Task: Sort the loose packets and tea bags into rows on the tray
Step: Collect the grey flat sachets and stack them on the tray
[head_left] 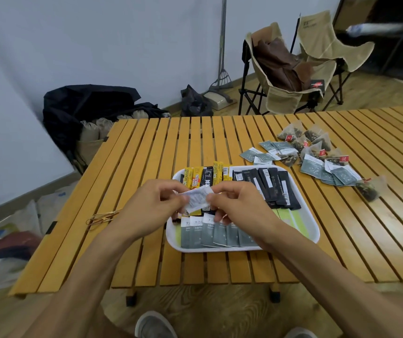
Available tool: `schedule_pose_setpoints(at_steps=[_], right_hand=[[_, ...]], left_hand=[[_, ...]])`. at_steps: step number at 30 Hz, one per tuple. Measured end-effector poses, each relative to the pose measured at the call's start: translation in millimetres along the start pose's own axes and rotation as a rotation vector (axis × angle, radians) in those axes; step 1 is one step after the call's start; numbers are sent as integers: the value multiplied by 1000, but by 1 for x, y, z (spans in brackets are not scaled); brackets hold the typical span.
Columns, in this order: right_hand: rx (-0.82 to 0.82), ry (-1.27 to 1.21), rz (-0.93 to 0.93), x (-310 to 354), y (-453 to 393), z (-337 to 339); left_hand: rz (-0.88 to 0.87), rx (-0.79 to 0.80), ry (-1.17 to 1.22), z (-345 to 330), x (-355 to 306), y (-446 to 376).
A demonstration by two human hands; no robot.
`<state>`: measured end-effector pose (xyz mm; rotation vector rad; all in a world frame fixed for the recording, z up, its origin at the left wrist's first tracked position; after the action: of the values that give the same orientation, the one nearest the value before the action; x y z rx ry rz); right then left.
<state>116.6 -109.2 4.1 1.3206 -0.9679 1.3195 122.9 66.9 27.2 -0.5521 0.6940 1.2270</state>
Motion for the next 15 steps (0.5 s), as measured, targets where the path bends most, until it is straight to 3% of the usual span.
schedule_pose_setpoints(at_steps=[5, 12, 15], right_hand=[[-10, -237, -130, -9, -4, -10], [-23, 2, -150, -22, -5, -13], [-27, 274, -73, -19, -8, -15]], left_hand=[[67, -15, 77, 7, 11, 4], [139, 49, -70, -3, 25, 9], [205, 87, -187, -5, 34, 12]])
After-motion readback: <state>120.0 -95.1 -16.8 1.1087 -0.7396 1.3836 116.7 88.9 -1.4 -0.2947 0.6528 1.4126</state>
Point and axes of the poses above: each hand's wrist, its own y-axis away from the middle knuckle, its own z-axis out of the back of the hand, x = y × z, the point moved 7 cm from there along -y, towards the middle knuckle, and after that the axes turned 5 degrees about -y, right-handed, at the moved point
